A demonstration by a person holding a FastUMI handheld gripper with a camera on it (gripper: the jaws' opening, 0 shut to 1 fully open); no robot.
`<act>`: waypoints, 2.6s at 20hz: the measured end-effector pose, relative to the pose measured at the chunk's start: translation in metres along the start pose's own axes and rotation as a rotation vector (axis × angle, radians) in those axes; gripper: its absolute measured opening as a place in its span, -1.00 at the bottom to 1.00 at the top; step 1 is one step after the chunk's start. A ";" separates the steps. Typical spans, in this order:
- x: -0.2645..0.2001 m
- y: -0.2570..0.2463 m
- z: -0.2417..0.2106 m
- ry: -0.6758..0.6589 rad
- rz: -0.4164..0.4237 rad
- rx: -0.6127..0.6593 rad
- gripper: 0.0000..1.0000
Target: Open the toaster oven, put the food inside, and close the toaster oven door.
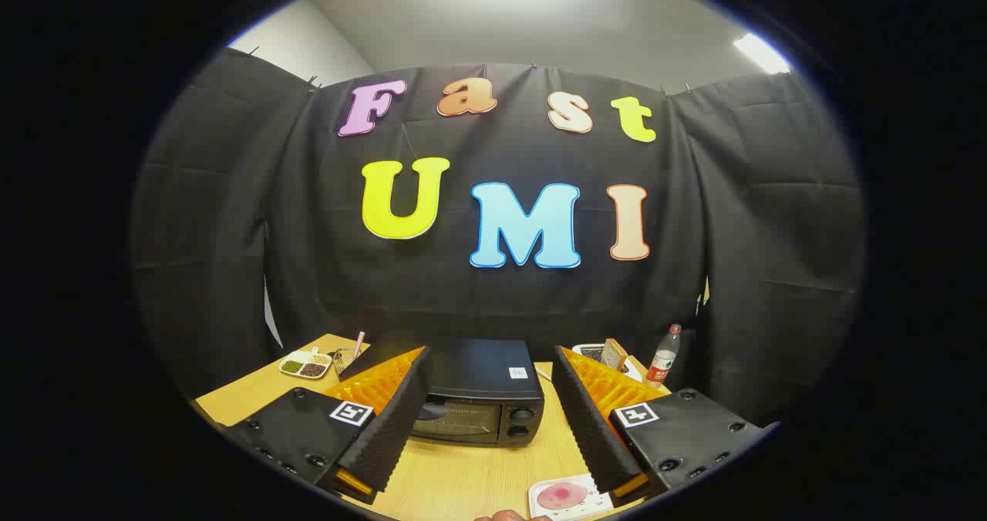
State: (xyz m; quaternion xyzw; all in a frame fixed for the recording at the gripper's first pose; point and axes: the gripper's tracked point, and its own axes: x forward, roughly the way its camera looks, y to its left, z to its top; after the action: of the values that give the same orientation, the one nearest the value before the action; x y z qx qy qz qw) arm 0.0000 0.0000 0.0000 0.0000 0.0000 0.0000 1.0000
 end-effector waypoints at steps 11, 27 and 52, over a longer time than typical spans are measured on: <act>0.006 -0.002 0.003 0.015 -0.010 0.001 0.95; 0.077 0.004 -0.007 0.085 -0.074 0.065 0.96; 0.149 0.088 -0.143 0.388 0.018 0.053 0.96</act>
State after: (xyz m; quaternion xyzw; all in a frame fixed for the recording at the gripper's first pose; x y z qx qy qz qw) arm 0.1489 0.0881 -0.1433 0.0261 0.1925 0.0091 0.9809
